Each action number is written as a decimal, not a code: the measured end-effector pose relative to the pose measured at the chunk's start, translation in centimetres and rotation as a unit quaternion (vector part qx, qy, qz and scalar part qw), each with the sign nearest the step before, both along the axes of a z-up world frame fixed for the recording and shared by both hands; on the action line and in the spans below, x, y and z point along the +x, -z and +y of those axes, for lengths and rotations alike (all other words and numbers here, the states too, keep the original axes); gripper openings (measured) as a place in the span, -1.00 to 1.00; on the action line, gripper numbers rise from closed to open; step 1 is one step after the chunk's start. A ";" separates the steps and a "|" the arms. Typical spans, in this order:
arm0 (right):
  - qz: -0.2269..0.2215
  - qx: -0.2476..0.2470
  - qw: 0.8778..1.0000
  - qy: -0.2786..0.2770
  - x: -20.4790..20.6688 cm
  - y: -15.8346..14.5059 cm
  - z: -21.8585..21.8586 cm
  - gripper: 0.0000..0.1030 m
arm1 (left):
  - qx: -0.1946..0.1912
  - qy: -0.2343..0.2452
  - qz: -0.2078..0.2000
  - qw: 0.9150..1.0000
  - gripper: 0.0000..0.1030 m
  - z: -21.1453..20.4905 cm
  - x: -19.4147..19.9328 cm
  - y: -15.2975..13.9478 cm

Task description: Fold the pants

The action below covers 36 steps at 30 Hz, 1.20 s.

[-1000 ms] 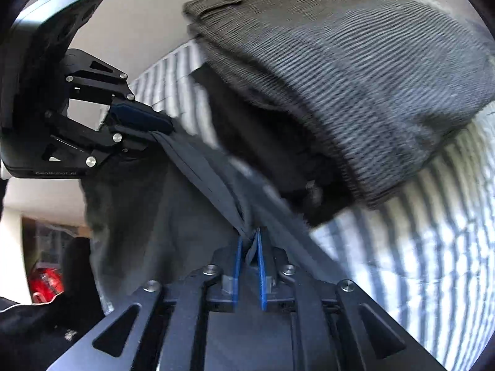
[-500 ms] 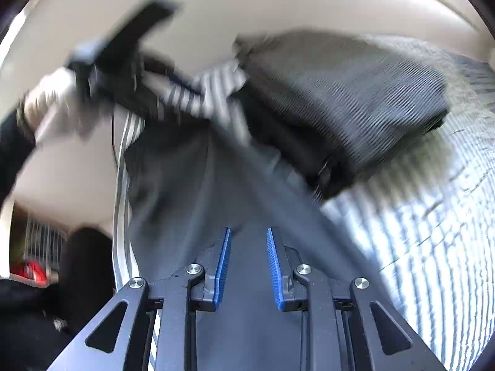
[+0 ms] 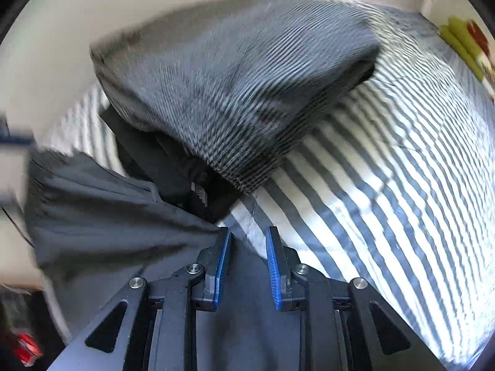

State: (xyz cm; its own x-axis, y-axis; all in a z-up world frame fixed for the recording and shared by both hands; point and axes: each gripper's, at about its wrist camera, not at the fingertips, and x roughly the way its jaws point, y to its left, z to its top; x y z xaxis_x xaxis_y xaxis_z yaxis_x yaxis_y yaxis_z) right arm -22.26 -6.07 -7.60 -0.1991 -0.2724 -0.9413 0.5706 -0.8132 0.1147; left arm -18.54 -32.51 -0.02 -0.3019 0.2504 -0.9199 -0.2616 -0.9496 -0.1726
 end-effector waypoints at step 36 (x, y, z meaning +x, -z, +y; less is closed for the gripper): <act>0.078 -0.032 0.971 0.224 26.7 -3.8 25.0 -0.42 | -0.023 0.185 0.042 0.982 0.46 23.3 10.3 2.1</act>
